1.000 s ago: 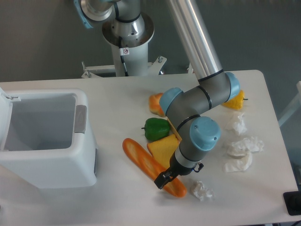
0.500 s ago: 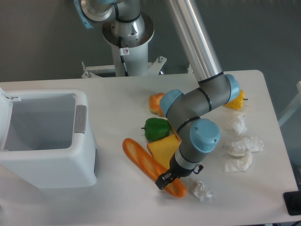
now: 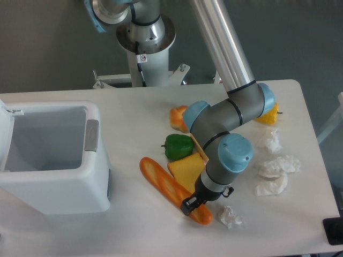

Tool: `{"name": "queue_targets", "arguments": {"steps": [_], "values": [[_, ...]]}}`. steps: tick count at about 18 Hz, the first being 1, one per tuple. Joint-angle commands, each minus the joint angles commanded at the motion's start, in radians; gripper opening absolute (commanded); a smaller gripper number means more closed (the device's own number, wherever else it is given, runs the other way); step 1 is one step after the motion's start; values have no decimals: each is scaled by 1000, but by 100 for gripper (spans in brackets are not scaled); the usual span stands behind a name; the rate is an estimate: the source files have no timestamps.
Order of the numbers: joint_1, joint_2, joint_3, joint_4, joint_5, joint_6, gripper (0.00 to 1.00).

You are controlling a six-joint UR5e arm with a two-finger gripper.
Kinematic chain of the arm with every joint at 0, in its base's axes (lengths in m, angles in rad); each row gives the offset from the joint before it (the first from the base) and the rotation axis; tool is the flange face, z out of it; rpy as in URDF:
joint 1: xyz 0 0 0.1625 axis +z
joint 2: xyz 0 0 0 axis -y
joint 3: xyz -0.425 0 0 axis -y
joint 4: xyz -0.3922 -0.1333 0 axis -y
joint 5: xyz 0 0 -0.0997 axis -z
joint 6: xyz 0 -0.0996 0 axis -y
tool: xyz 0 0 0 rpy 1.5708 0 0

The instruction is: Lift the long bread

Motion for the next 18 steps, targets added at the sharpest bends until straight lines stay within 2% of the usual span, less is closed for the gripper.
{"name": "queue_targets", "arguments": {"steps": [2, 5, 9, 13, 15, 18], "values": [[0, 2, 0, 0, 0, -6, 68], [-2, 2, 0, -2, 2, -17, 59], [-3, 2, -2, -2, 0, -23, 25], [-8, 3, -5, -2, 0, -22, 14], [-9, 9, -6, -3, 2, -23, 5], [-23, 23, -14, -3, 2, -25, 4]]}}
